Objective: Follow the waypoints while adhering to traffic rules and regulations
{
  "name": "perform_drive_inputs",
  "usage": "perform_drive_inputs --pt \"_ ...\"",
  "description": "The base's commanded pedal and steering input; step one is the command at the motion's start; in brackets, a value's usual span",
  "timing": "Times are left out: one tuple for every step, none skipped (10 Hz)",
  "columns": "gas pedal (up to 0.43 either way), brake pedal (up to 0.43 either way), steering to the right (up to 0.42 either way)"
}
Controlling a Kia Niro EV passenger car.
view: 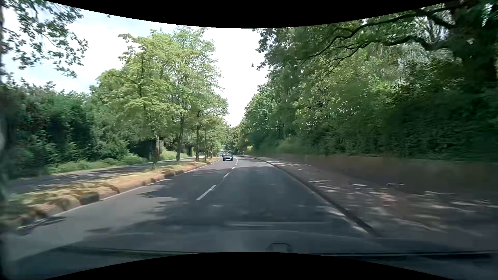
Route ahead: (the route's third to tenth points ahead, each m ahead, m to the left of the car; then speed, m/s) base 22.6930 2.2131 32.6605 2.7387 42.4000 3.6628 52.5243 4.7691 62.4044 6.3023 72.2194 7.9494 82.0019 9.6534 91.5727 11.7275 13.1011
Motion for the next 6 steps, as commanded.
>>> perform_drive_inputs --pt "0.157 0.018 -0.012" --pt "0.157 0.018 -0.012" --pt "0.157 0.018 -0.012" --pt "0.157 0.018 -0.012" --pt "0.157 0.018 -0.011" --pt "0.157 0.018 -0.011"
